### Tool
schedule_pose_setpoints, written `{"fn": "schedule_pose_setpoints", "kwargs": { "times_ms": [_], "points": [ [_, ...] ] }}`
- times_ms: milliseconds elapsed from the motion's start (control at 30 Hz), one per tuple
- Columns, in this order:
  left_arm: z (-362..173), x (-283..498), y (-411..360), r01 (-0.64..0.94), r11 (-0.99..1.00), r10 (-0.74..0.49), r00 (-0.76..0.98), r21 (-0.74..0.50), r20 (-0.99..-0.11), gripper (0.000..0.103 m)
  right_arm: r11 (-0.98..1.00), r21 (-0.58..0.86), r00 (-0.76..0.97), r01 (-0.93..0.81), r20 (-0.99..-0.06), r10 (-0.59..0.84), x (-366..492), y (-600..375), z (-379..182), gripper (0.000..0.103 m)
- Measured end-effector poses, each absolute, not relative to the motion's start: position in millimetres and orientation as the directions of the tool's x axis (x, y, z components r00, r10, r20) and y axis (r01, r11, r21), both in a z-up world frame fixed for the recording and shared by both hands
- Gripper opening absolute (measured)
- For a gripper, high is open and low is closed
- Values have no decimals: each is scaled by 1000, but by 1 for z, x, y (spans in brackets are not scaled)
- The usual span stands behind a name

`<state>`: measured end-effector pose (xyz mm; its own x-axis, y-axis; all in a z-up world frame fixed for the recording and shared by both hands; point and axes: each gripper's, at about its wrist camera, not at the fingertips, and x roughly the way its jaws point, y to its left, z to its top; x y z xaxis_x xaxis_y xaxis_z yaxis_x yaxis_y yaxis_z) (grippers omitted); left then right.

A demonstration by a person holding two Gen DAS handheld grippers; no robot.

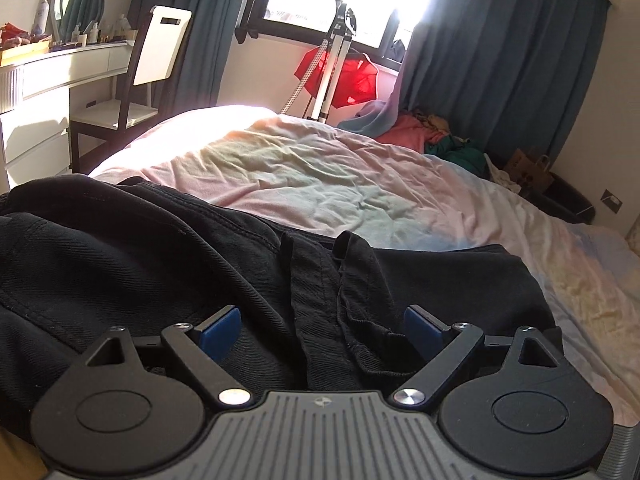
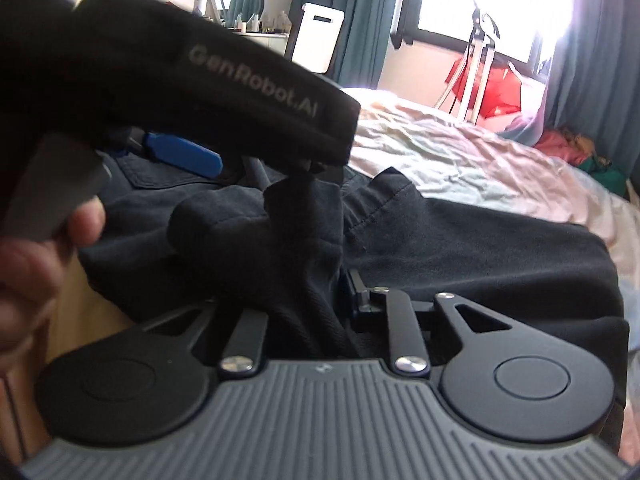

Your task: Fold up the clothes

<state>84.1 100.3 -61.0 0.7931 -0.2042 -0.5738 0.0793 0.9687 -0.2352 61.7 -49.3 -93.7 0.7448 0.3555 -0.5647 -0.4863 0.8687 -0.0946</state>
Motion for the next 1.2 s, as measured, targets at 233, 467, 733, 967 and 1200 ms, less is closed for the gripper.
{"fn": "schedule_pose_setpoints", "kwargs": {
  "times_ms": [233,467,733,967,1200],
  "points": [
    [-67,74,91,94,982,-176,787,-166,-591,90,854,74,661,-514,-600,450,22,-110,-62,63],
    [-72,60,79,105,993,-110,781,-45,-614,91,966,99,820,-239,-513,255,37,-178,-50,63],
    [-74,59,82,92,995,-93,794,-31,-600,94,986,155,777,-60,-613,144,80,-208,-96,64],
    [-32,71,68,142,990,-126,852,-7,-508,94,988,142,767,-53,-629,131,79,-209,-100,64],
    [-20,130,-23,300,954,-232,783,23,-577,94,983,181,773,-13,-622,125,63,-214,-84,63]
  ]
}}
